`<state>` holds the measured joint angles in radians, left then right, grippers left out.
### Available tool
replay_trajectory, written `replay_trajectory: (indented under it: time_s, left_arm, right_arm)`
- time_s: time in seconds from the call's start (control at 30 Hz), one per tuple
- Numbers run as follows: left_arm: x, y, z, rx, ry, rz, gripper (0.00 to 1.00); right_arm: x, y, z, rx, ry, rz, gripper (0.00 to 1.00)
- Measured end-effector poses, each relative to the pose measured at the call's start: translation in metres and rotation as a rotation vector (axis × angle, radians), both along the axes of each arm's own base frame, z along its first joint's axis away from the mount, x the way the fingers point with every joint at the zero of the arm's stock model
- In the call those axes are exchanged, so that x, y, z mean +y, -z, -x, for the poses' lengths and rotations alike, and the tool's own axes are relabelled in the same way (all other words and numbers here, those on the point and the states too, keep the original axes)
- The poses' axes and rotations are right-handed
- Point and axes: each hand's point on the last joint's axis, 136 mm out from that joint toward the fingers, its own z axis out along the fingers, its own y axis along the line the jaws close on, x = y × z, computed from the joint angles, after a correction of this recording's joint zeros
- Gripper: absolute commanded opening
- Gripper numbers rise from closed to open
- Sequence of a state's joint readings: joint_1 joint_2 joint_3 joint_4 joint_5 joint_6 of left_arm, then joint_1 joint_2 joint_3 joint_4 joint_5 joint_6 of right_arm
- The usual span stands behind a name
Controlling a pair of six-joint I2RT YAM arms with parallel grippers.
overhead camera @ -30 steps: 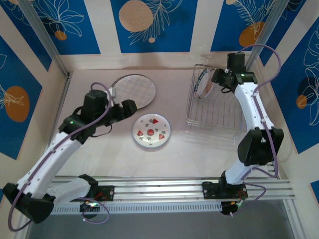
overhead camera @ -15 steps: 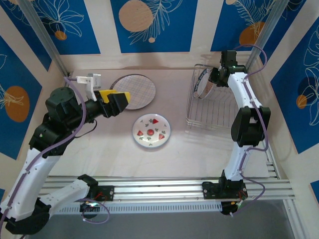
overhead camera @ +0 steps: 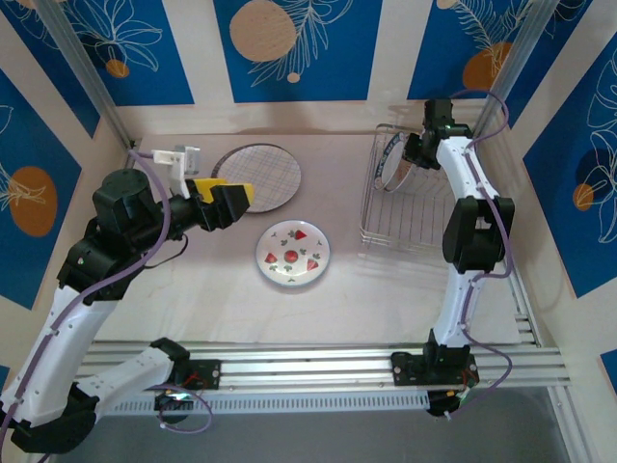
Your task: Unload the plates from the dish rack
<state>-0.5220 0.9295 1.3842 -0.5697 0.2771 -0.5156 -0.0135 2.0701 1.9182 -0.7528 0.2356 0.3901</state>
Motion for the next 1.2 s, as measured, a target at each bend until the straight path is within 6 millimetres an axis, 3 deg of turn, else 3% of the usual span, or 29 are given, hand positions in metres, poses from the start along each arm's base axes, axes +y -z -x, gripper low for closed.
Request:
replay_trajectory:
  time_s: [0.67, 1.2]
  left_arm:
    - [0.0, 0.0, 0.0, 0.001, 0.0, 0.001, 0.87]
    - [0.001, -0.006, 0.005, -0.01, 0.005, 0.025, 0.89]
  right_arm:
    - [-0.004, -0.002, 0.001, 0.046, -0.014, 0.162, 0.01]
    - [0.002, -0.04, 0.007, 0.038, -0.005, 0.353, 0.0]
